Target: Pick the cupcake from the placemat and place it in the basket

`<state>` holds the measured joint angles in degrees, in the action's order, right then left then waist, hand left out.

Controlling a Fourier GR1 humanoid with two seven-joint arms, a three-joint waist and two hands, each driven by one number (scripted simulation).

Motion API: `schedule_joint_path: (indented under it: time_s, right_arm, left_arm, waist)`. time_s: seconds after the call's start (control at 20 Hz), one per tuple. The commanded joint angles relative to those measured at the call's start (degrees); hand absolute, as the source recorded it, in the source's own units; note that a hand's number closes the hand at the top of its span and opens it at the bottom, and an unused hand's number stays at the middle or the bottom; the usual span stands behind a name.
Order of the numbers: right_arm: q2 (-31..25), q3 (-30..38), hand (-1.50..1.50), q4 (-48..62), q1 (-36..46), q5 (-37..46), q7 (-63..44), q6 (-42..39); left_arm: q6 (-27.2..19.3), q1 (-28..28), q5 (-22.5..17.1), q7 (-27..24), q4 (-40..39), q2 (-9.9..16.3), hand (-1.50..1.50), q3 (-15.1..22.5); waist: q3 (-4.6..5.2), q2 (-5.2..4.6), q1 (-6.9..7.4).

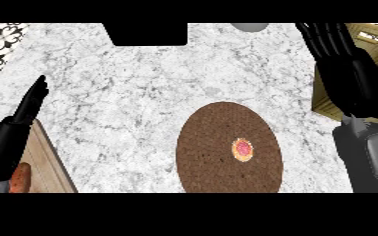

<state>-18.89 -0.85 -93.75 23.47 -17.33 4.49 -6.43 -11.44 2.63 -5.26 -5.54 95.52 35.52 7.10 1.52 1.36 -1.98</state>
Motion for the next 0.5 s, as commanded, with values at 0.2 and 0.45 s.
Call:
schedule_joint_path:
  time_s: [0.2,0.45]
  right_arm:
    - [-3.16,-4.66,1.5,11.0,-2.01,-1.76,1.89,-14.89]
    - [6.51,-21.96,-1.5,-0.51,-11.09,8.09,13.3,-17.38]
  left_arm:
    - [4.05,-8.37,-2.13,-1.47,-3.3,-6.85,0.0,4.33]
    - [6.37,-7.62,-4.08,-1.02,-4.87,-9.52,0.0,6.69]
  waist:
    - [-1.54,-2.17,1.62]
    - [-1.52,-1.46,0.78]
